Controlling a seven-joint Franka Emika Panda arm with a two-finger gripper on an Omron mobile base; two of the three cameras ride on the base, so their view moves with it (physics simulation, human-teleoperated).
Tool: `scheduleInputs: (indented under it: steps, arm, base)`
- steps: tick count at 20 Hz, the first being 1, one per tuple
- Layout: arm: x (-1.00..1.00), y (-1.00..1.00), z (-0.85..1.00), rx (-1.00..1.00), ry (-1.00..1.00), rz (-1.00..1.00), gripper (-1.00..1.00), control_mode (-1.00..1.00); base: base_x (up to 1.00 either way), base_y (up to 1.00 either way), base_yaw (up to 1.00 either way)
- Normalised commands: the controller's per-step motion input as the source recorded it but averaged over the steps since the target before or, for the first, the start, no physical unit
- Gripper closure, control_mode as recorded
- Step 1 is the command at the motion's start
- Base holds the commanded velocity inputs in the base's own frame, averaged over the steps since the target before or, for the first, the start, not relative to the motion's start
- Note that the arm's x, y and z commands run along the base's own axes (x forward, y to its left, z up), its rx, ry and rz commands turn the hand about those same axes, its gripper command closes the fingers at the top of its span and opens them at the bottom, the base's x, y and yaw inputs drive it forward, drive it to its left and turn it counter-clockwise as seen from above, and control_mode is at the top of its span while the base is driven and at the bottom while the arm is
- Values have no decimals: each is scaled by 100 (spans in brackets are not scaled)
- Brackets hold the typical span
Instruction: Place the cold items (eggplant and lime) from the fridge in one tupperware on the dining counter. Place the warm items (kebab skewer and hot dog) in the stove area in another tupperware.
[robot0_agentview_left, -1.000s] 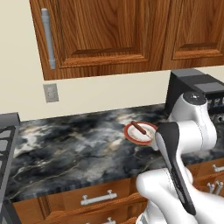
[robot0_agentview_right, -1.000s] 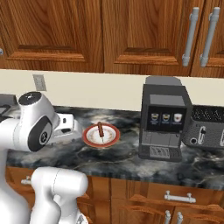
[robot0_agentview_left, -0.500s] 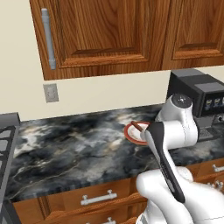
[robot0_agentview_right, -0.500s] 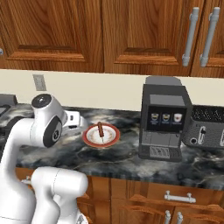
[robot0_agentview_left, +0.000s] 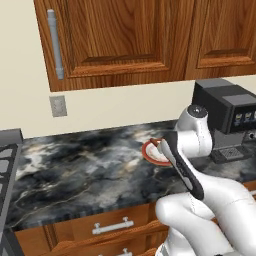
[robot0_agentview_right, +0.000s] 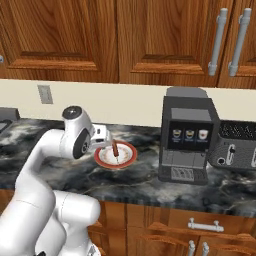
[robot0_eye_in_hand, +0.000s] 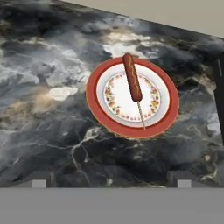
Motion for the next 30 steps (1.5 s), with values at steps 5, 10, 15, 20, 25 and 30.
scheduleInputs:
  steps: [5,10,15,20,25,30]
  arm:
    - [66,-6,-36,0,10,0,-100,-100]
    - [69,0,-51,0,11,2,-100,-100]
    - [67,-16,-53,0,1,8,-100,-100]
    - [60,-18,-39,2,0,7,-100,-100]
    - [53,-1,-40,0,2,3,-100,-100]
    - [52,0,-38,0,2,2,-100,-100]
  base:
    - [0,0,0]
    - [0,0,0]
    - [0,0,0]
    - [0,0,0]
    - [0,0,0]
    - [0,0,0]
